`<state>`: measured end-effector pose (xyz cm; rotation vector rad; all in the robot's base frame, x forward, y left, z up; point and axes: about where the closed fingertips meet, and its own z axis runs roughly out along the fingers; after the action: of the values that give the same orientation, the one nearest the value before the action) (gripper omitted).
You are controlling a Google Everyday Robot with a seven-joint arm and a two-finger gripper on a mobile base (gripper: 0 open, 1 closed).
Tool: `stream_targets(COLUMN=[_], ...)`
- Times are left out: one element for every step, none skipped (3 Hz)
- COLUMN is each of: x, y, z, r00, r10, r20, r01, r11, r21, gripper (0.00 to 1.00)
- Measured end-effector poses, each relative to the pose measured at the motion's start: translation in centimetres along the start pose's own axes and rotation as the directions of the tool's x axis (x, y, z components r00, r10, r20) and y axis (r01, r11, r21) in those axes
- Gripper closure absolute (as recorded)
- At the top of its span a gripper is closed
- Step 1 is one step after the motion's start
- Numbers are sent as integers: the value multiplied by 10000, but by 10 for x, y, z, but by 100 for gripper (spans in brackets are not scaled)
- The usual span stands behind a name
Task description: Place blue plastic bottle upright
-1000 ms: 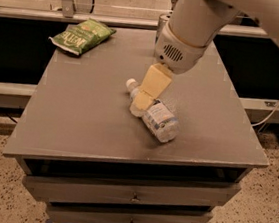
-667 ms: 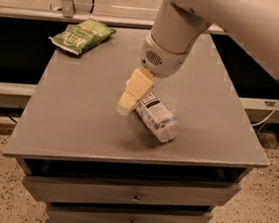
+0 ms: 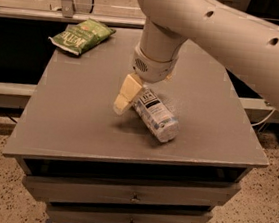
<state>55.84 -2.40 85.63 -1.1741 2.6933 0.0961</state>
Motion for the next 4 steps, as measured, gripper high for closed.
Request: stream_targets(x=[0, -2, -19, -40], y=[-8, -16, -24, -32], z=[13, 14, 0, -19], r00=[9988, 9977, 9974, 9805], r10=[451, 656, 422, -228], r20=[-189, -147, 593, 1952], r01=[-444, -643, -478, 85], r11=[9984, 9952, 9941, 9972], r21=[363, 741, 973, 742], gripper=[22, 45, 76, 98])
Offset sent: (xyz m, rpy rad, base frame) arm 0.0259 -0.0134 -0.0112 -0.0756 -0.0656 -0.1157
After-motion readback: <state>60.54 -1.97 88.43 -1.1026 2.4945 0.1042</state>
